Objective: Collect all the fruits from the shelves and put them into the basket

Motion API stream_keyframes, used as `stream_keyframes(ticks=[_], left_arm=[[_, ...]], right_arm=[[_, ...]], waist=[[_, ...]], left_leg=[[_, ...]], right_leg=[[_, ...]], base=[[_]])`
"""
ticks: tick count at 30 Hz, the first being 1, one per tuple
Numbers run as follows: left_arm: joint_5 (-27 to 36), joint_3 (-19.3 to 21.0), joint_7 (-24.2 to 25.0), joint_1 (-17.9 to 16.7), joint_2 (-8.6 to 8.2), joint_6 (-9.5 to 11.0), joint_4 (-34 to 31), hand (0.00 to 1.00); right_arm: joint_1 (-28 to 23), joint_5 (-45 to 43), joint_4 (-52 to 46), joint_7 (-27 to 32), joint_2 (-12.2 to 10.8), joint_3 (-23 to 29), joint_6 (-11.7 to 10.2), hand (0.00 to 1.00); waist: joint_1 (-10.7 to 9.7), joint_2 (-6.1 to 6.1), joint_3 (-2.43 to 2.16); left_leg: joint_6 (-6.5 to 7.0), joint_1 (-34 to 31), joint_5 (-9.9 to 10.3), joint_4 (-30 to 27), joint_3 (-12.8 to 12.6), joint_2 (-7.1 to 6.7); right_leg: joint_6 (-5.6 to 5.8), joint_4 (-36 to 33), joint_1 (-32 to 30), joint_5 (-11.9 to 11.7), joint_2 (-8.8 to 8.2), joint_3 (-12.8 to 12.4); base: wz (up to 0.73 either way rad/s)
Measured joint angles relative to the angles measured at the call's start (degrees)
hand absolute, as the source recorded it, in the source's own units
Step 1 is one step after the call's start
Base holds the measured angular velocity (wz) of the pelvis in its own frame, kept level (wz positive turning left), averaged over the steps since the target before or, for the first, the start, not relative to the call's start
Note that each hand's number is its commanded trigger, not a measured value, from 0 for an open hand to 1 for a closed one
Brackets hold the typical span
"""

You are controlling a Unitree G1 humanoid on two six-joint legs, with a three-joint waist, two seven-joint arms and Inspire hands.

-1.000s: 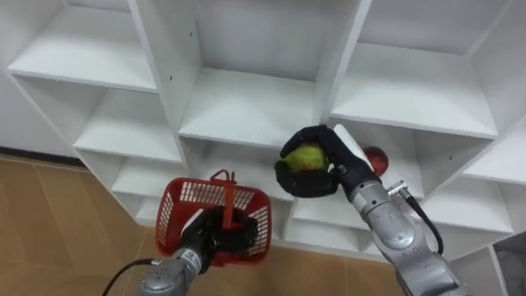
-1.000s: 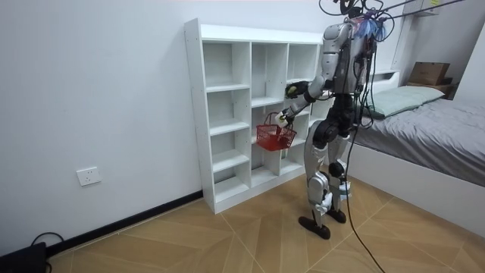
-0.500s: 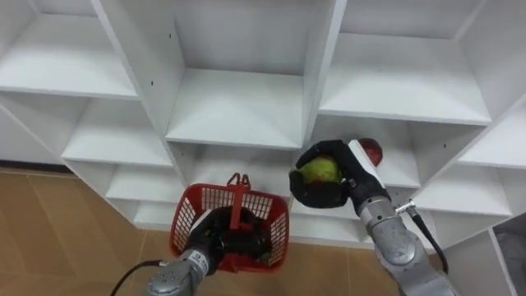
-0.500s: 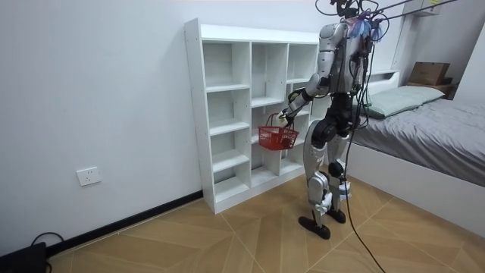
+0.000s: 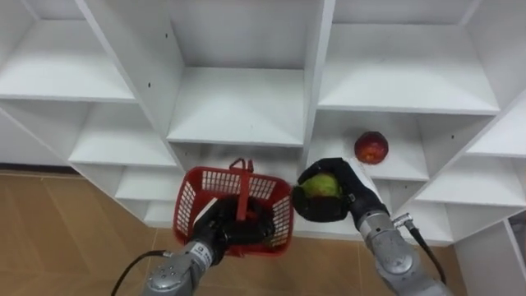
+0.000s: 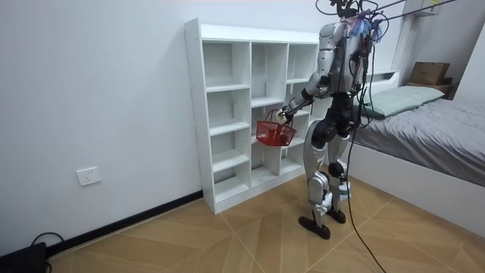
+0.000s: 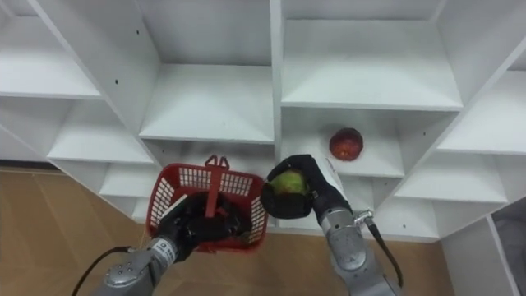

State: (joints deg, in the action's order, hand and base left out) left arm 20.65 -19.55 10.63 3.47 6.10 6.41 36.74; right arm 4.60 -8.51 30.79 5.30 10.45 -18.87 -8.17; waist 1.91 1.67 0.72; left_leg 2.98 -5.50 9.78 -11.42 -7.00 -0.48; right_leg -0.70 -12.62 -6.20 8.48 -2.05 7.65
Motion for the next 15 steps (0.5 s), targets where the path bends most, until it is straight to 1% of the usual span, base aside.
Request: stream_keyframes(ticks=[5, 11, 13, 15], left_arm=[[0.0, -0.8, 0.4, 0.0, -0.03, 0.1, -0.5, 1.0], [-0.1, -0.9, 1.3, 0.0, -0.26, 0.1, -0.8, 1.0], [-0.1, -0.9, 1.3, 0.0, -0.38, 0.1, -0.9, 1.0], [-0.1, -0.9, 1.3, 0.0, -0.69, 0.1, -1.0, 1.0]], right_arm=[[0.8, 0.0, 2.8, -0.2, -0.8, 0.0, 0.0, 1.0], [1.7, 0.0, 2.8, 0.1, -1.4, 0.0, 0.0, 1.0], [2.0, -0.1, 2.8, 0.1, -1.6, 0.0, 0.0, 1.0], [2.5, -0.1, 2.8, 0.1, -1.7, 0.0, 0.0, 1.0]], waist=[[0.1, 0.0, 0.01], [0.1, 0.06, 0.04], [0.1, 0.09, 0.09], [0.1, 0.21, 0.25]], left_leg=[[0.0, -0.2, 0.0, 0.1, -0.2, 0.02], [0.0, -0.5, 0.0, 0.1, -0.3, 0.06], [0.0, -0.5, 0.0, 0.1, -0.3, 0.07], [-0.01, -0.6, 0.0, 0.1, -0.3, 0.07]], right_leg=[[0.02, -0.1, -0.5, 0.0, 0.02, -0.4], [0.01, -0.1, -0.8, 0.0, 0.04, -0.4], [0.01, -0.1, -0.8, 0.0, 0.05, -0.4], [0.01, -0.1, -0.8, 0.0, 0.05, -0.4]], base=[[-0.03], [-0.01], [0.0], [0.0]])
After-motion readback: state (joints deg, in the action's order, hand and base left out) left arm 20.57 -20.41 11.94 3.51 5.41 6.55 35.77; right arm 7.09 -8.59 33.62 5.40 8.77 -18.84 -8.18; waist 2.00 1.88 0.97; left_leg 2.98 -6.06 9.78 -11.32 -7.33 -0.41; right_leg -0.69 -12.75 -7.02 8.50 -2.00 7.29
